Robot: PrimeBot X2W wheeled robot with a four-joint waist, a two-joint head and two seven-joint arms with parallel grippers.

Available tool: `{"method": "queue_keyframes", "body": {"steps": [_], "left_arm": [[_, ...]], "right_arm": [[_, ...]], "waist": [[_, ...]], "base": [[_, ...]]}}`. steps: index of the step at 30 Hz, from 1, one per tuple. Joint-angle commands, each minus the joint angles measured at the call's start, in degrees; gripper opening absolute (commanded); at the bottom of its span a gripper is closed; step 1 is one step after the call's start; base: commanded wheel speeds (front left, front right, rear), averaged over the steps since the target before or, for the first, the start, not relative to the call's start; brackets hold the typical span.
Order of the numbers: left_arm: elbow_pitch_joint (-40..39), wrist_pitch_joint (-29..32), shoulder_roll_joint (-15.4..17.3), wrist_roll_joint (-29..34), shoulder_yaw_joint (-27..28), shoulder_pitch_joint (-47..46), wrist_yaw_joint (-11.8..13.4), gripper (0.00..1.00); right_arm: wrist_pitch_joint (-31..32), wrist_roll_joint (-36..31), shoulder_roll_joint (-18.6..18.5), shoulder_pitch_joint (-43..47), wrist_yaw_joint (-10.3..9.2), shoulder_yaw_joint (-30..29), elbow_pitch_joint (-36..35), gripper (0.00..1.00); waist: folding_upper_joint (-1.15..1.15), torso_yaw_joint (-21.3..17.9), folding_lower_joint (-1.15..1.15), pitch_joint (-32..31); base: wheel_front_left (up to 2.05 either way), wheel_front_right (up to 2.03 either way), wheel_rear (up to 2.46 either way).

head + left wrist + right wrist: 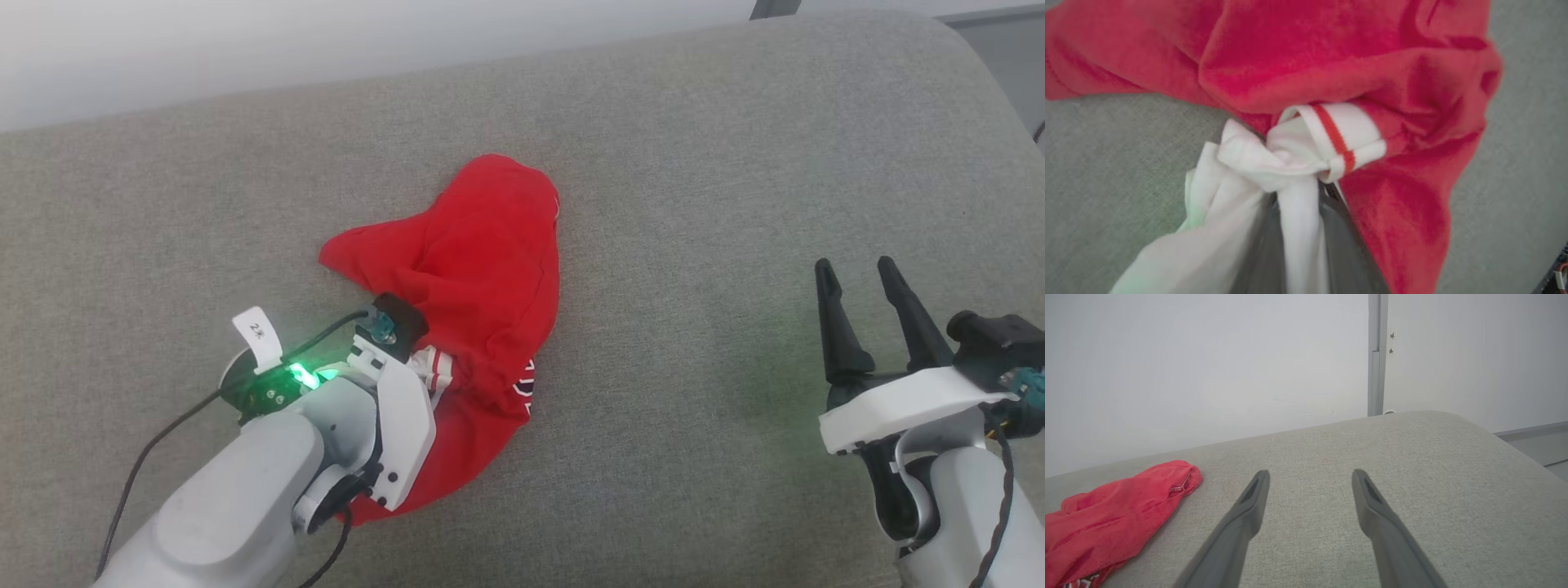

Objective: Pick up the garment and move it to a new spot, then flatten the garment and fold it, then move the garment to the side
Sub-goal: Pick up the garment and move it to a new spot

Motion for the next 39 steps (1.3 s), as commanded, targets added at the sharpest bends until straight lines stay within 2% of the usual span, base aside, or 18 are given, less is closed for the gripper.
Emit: {"method": "queue_keyframes", "body": {"steps": [1,4,6,12,19,27,31,39], "left_arm": [[2.0,-0.1,-0.4,0.5,-1.3,1.6,-0.6,0.0],[5.7,-1.7,-1.7,0.1,-2.0,2.0,-1.5,0.0],[7.2,-2.8,-2.7,-0.7,-1.6,1.8,-1.9,1.0],[7.1,-7.0,-3.3,-2.0,0.5,0.1,-2.8,1.0],[3.4,-12.2,-1.3,-3.0,3.6,0.6,-2.5,1.0],[0.6,-21.6,2.6,-3.8,9.3,3.8,0.3,1.0],[-1.1,-27.2,4.5,-3.9,12.3,6.6,2.2,1.0],[-1.7,-38.4,8.0,-5.0,18.0,13.4,4.2,1.0]], "right_arm": [[-0.4,0.4,-0.1,-0.6,0.02,0.4,0.1,1.0],[-0.6,0.4,-0.3,-0.6,0.01,0.6,0.7,1.0],[-0.7,0.7,-0.7,-0.5,0.02,0.7,1.2,1.0],[-0.6,0.8,-1.6,0.9,0.01,0.8,2.0,1.0],[0.5,1.1,-2.4,3.0,0.02,0.3,1.3,1.0],[2.3,0.2,-2.8,5.6,0.01,-0.3,0.1,1.0],[2.5,0.2,-2.8,6.6,0.02,-1.0,-0.8,1.0],[3.3,0.1,-3.0,8.4,0.02,-2.6,-2.3,1.0]], "waist": [[0.0,0.0,0.0,-0.1],[0.0,0.2,0.0,-0.6],[0.0,0.7,0.0,-1.2],[0.0,2.6,0.0,-4.3],[0.0,5.7,0.0,-8.6],[0.0,8.9,0.0,-13.1],[0.0,10.4,0.0,-13.9],[0.0,12.5,0.0,-14.5]], "base": [[0.0,0.0,0.0],[0.0,0.0,0.0],[0.0,0.0,0.0],[0.0,0.0,0.0],[0.0,0.0,0.0],[0.0,0.0,0.0],[0.0,0.0,0.0],[0.0,0.0,0.0]]}}
